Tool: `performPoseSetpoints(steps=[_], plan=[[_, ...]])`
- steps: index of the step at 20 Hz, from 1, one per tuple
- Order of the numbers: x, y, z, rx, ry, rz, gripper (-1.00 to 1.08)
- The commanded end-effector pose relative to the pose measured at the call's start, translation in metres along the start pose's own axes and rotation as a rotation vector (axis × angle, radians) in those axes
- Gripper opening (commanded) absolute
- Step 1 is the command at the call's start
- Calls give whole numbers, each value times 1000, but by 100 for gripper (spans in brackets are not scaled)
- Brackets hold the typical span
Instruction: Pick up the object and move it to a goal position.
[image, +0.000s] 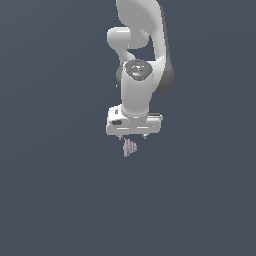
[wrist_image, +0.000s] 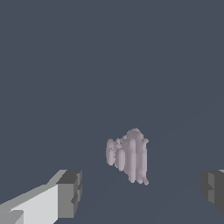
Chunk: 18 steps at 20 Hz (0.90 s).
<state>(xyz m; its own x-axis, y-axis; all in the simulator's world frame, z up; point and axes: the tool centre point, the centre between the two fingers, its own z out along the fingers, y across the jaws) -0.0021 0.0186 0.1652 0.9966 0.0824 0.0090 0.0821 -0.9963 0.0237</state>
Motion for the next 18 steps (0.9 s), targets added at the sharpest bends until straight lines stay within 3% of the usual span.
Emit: performPoseSetpoints(steps=[1, 9, 18], plan=[[-4, 1, 12, 5, -3, -1, 100], [-19, 4, 54, 21, -8, -2, 100], [-22, 4, 63, 23, -10, -2, 100]])
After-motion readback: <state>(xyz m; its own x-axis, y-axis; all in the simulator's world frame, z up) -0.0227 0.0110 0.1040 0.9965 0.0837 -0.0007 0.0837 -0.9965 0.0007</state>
